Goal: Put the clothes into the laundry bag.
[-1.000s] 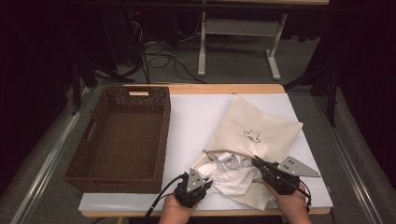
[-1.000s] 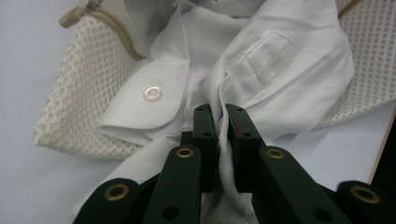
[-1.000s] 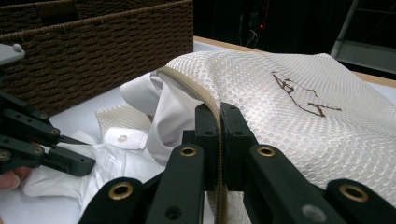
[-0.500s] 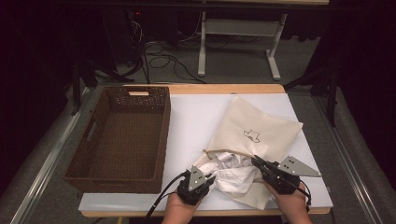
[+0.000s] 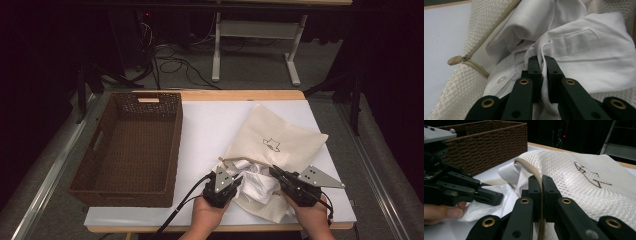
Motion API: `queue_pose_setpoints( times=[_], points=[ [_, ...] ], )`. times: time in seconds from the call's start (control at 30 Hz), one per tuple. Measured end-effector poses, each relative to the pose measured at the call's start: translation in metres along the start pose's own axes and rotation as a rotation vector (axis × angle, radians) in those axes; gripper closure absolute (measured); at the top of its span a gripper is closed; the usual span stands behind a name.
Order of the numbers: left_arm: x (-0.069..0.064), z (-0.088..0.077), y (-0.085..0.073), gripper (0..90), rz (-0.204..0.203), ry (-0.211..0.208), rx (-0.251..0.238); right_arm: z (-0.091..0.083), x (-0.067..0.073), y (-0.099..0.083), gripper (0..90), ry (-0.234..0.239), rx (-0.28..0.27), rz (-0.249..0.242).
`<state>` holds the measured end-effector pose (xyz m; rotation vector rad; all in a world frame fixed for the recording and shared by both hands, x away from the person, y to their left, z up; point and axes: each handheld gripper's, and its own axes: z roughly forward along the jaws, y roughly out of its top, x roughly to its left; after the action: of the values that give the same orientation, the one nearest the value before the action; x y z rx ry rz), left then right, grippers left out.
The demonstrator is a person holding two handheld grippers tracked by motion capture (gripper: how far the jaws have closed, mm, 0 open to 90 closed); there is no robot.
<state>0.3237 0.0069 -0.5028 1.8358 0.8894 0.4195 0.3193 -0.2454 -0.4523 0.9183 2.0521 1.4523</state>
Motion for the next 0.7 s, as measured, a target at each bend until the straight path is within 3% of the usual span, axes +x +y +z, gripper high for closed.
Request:
queue_pose_setpoints(
  times=[0.13,0.37,0.7],
  points=[
    [-0.002,0.012,0.003,84.2,-0.010,-0.001,-0.013,0.001,-0.001,0.000,88.7,-0.003,-0.003,0.002],
    [-0.009,0.017,0.000,84.2,-0.016,-0.015,-0.010,0.004,-0.001,0.000,88.7,0.002,0.000,0.003],
    [-0.010,0.039,0.014,83.6,-0.016,0.022,-0.020,0.003,0.002,0.002,88.6,0.017,-0.007,-0.001]
  ],
)
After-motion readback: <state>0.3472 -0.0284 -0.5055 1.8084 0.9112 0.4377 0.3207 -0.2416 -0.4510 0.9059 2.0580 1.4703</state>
